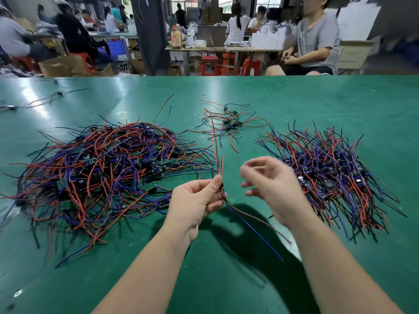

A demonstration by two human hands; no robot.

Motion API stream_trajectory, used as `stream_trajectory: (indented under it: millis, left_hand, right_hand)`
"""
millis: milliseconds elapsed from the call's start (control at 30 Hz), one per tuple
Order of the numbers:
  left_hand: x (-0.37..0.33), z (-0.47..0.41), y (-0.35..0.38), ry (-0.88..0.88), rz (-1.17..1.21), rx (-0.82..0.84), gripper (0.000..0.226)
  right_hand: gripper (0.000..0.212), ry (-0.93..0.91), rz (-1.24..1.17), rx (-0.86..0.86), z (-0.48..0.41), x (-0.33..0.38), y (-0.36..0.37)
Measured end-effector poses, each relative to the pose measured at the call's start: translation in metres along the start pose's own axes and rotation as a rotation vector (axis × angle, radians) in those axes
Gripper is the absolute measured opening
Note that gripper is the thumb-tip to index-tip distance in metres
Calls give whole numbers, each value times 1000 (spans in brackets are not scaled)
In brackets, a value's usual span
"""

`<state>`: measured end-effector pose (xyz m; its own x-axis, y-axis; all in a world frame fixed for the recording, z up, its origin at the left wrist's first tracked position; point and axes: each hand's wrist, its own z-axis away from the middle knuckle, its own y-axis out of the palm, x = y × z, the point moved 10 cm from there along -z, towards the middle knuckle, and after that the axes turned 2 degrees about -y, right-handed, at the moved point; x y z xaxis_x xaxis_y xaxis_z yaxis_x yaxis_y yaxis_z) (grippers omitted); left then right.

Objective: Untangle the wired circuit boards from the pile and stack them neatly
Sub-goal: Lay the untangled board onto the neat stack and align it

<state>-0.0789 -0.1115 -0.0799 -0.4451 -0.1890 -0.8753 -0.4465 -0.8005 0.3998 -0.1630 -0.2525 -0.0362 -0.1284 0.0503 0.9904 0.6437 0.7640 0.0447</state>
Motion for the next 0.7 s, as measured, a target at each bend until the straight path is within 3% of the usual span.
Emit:
stream_trajectory:
  millis: [100, 333, 400, 533, 700]
  left_hand:
    - [-3, -2, -2, 52, -35, -16, 23]
    - [-2, -1, 16, 14, -119, 126, 33]
    - [-8, -2, 8, 105, -357, 49, 25]
    - [-41, 3, -2, 496, -1137, -188, 22]
    - [-37, -7, -22, 383, -1506, -348, 48]
  right_hand:
    - [12, -135, 337, 85, 14, 4, 35]
    - [13, -147, 373, -55, 10, 24, 9]
    - [10, -180, 386, -179, 4, 44, -21]
    - [9, -206, 664, -413, -4, 82, -102]
    - [12, 38, 1067, -348, -22, 41, -138]
